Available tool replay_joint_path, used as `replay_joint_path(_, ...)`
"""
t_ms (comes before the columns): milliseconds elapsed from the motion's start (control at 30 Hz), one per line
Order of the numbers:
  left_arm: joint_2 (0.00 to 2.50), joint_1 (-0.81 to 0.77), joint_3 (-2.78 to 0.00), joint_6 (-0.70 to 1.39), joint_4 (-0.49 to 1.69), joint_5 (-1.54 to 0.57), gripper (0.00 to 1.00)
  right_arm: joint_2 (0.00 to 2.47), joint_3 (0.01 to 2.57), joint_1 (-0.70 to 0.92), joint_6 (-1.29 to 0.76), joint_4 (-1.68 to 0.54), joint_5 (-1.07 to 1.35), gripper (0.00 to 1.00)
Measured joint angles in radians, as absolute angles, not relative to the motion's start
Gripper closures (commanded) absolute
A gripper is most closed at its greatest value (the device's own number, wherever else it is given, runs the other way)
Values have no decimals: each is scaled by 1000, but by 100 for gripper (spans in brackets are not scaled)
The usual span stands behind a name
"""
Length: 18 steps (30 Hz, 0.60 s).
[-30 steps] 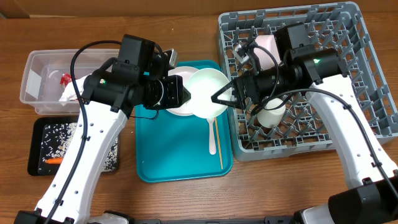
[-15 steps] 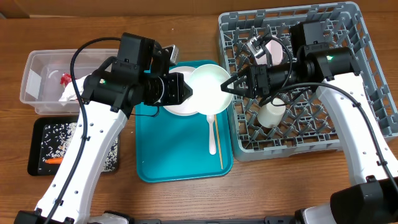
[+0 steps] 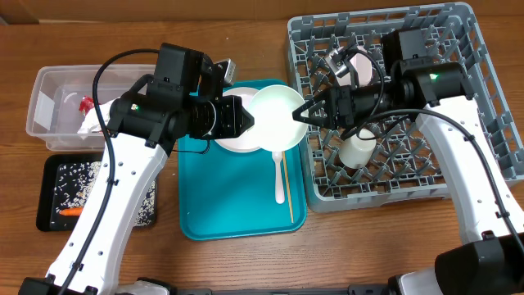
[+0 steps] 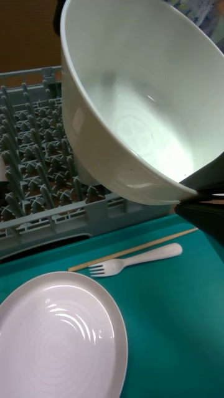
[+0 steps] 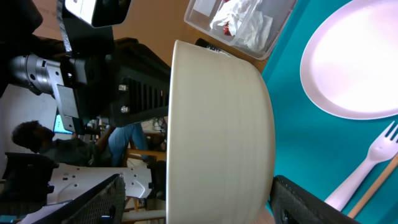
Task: Sort waste into correct bins and load items into the dishwasher
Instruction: 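Close the right gripper on the white bowl rim held by left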
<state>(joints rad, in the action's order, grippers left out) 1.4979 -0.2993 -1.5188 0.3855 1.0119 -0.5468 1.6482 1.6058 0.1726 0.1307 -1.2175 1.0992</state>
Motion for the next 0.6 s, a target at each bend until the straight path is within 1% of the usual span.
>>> replay_joint_path(333,1498,-299,-1519,385,1012,-547,92,1648,1568,173,131,-1196,1095,25)
replay_joint_path(467,1498,-299,-1519,382,1012,-547,91,1648,1568,173,132,-1195,1095,32)
replay_joint_path(600,1498,-299,-1519,382,1012,-546,91,1648,1568,173,131,-1195,1095,35)
